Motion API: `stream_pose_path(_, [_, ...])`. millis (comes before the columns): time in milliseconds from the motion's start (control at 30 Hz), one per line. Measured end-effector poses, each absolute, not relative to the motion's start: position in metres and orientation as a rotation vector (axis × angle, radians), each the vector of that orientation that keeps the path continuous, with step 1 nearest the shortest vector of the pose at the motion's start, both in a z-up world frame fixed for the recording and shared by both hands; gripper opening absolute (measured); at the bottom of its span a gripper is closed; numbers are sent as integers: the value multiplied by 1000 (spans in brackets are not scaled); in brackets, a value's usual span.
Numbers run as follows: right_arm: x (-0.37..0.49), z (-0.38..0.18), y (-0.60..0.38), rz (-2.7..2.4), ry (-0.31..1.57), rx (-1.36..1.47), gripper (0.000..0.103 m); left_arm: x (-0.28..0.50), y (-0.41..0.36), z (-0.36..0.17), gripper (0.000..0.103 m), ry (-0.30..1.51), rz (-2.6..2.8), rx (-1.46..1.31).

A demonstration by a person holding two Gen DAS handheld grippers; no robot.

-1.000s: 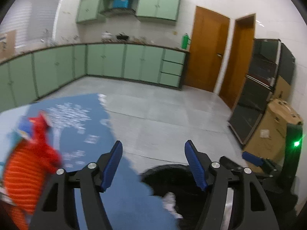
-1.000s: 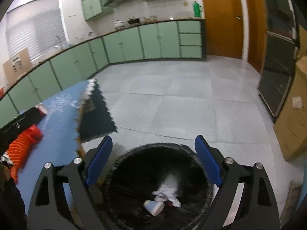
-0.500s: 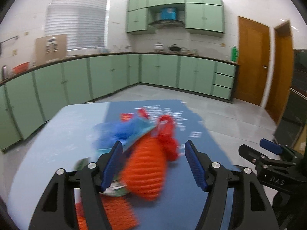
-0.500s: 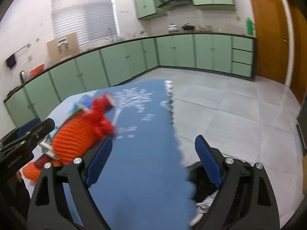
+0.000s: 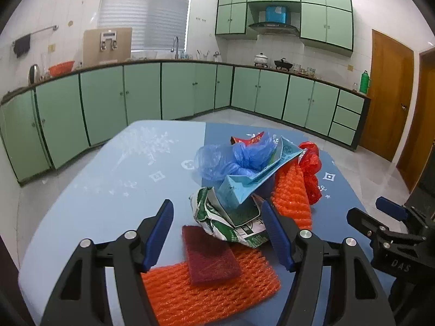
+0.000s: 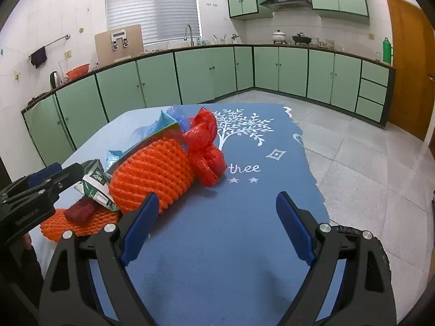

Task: Collect trash
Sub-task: 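Move both grippers back over the remaining trash on the table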

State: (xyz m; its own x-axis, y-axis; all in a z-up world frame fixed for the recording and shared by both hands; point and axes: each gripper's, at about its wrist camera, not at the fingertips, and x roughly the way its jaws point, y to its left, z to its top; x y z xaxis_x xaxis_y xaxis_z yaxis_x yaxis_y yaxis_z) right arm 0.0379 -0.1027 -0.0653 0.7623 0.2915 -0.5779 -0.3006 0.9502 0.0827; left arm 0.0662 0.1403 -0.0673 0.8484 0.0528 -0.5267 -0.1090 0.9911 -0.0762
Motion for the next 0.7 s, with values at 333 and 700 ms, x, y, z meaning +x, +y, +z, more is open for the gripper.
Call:
stream_pose_path(333, [46, -71, -106, 309, 638, -19, 85, 83, 143, -82, 44, 615, 58, -154])
stream_pose_path(700, [62, -64, -90, 333, 619, -23, 84, 80, 150, -74, 6, 575, 100, -185])
